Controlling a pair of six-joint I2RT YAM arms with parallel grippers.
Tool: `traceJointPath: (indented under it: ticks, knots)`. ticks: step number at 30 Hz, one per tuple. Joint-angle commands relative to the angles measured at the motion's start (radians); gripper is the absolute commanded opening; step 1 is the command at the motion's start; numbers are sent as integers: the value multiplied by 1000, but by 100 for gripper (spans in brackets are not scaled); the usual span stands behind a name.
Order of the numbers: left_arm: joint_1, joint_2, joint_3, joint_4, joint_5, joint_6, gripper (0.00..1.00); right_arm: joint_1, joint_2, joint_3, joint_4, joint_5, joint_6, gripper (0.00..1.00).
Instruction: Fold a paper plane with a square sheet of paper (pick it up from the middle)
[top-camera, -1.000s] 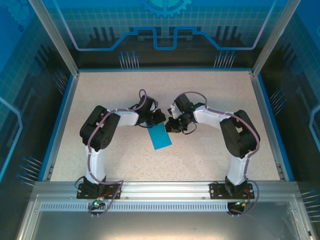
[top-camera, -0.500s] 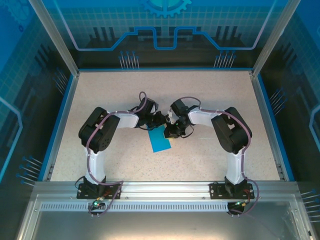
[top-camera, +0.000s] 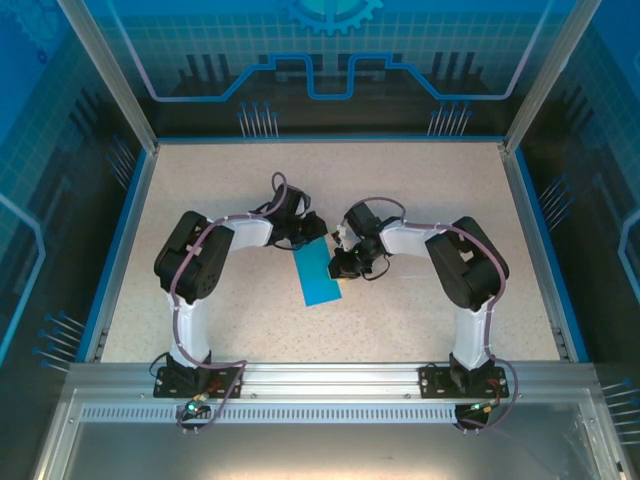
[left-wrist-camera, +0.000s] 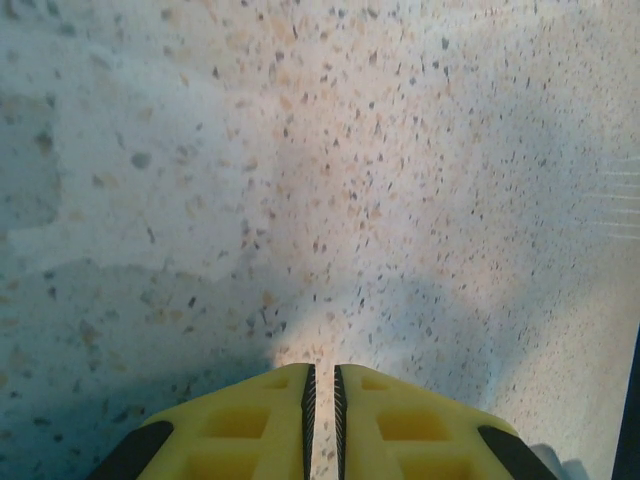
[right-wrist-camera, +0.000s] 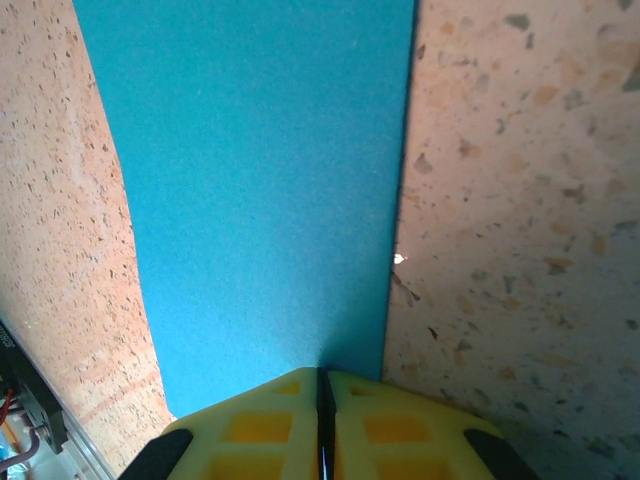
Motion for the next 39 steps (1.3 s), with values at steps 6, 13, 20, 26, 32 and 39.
traceJointPath:
  ticks: [6,13,20,26,32,39]
  knots:
    - [6,73,58,-54,-18,46,18,27,60,-79,-168,92,-5,10]
    - [5,86,74,-141,-100,65,18,28,49,-83,-171,97,-4,11]
    - [5,69,108,-160,-78,57,18,31,41,-92,-160,89,6,11]
    - [-5,-27,67,-67,67,20,18,32,54,-94,-152,86,14,10]
    - [-45,-47,-6,-57,53,14,15,33,62,-92,-142,76,20,10]
    - [-69,-10,-58,-37,36,-4,13,33,67,-91,-144,72,21,10]
